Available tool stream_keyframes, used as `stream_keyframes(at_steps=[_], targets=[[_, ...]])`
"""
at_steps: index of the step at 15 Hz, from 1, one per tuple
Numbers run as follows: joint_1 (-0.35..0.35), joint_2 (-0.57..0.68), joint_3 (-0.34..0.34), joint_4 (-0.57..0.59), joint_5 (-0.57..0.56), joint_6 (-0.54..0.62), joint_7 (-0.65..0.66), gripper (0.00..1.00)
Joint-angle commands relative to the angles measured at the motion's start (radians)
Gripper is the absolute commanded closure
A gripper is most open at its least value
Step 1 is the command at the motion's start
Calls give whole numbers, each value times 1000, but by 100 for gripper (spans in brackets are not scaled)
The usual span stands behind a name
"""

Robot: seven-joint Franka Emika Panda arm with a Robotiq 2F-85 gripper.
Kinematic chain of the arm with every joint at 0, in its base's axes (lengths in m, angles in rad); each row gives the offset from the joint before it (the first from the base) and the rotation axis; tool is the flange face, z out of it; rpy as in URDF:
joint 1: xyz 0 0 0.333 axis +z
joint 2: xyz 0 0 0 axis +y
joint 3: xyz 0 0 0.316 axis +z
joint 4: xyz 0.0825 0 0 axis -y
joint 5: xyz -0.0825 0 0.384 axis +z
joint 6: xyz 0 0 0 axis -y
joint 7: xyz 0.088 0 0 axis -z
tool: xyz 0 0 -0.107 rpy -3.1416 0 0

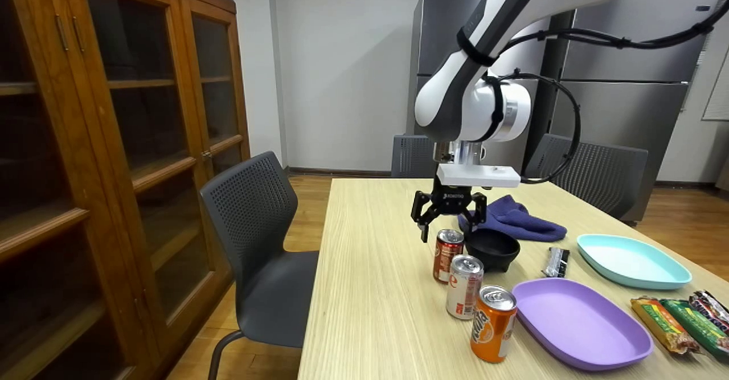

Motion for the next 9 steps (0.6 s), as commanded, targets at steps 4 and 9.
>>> stream_keyframes(at_steps=[4,9], targets=[[35,36,-31,57,-43,-17,75,0],[38,30,-35,57,-45,-21,90,26]])
